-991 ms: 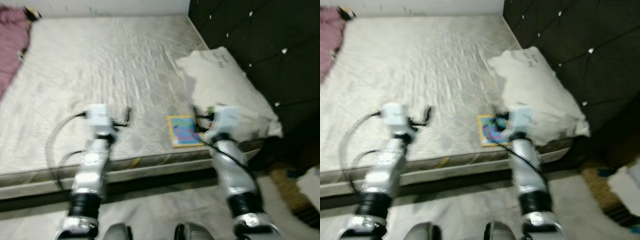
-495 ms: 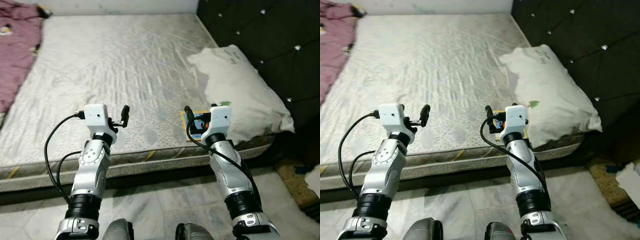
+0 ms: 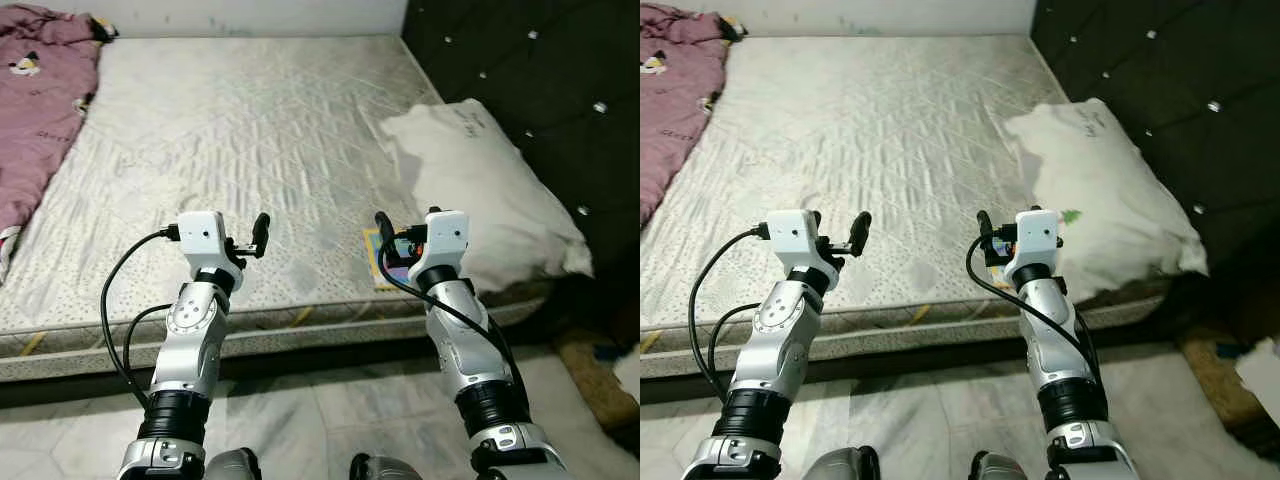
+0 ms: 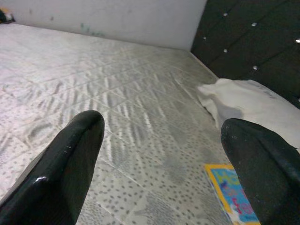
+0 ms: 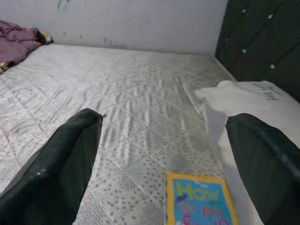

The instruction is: Clean up the room

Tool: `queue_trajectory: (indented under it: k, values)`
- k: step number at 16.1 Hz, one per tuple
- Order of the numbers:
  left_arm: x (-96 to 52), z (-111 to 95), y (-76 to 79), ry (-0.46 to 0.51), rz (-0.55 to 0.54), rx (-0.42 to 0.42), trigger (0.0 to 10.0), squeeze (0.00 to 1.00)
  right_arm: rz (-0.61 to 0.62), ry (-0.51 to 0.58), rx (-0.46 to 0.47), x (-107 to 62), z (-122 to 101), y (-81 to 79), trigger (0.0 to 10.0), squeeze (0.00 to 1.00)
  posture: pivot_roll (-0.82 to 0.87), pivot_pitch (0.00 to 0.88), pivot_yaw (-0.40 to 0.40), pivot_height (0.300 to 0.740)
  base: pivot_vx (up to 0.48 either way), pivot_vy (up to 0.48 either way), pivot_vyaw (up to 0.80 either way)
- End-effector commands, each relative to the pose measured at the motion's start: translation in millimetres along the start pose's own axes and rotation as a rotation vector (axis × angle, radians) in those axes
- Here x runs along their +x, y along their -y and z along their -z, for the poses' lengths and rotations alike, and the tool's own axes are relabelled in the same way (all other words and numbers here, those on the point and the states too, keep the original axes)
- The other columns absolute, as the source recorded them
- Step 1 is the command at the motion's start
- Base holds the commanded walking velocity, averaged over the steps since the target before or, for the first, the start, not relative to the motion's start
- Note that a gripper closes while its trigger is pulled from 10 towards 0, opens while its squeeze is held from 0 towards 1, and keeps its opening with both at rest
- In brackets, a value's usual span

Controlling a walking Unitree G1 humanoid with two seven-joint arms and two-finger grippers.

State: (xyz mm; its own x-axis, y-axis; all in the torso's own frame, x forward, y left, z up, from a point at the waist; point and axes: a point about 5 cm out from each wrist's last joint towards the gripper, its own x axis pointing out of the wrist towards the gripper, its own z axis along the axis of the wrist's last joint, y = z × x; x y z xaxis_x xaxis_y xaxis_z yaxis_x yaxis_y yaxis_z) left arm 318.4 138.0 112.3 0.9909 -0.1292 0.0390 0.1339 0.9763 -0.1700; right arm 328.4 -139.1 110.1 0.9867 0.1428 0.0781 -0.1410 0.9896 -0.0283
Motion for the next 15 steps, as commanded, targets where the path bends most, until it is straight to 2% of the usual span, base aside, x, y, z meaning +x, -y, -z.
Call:
queue_trajectory:
  k: [1,9,14,15]
  values:
    - [0.9,-3.3,1.1,0.007,0.009,0.003,10.0,0.0,0.005,0.004,0.0,1.4,-1.4,1.7,10.0,0.0,-0.03,0.118,-0.02,0.74,0.326,0.0,0.0]
    - [0.8,-3.1,0.9,0.006,0.008,-0.001,10.0,0.0,0.004,0.003,-0.014,0.9,-0.3,2.2,10.0,0.0,-0.03,0.121,-0.017,0.74,0.32,0.0,0.0]
    - [2.4,-2.2,7.4,0.002,0.017,-0.018,10.0,0.0,0.003,0.002,-0.012,0.9,0.5,1.7,10.0,0.0,-0.03,0.122,-0.018,0.74,0.0,0.0,0.0]
    - [2.0,-1.8,7.9,0.002,0.02,-0.018,10.0,0.0,0.004,0.001,-0.013,0.8,0.7,2.0,10.0,0.0,-0.03,0.122,-0.018,0.74,0.0,0.431,0.0]
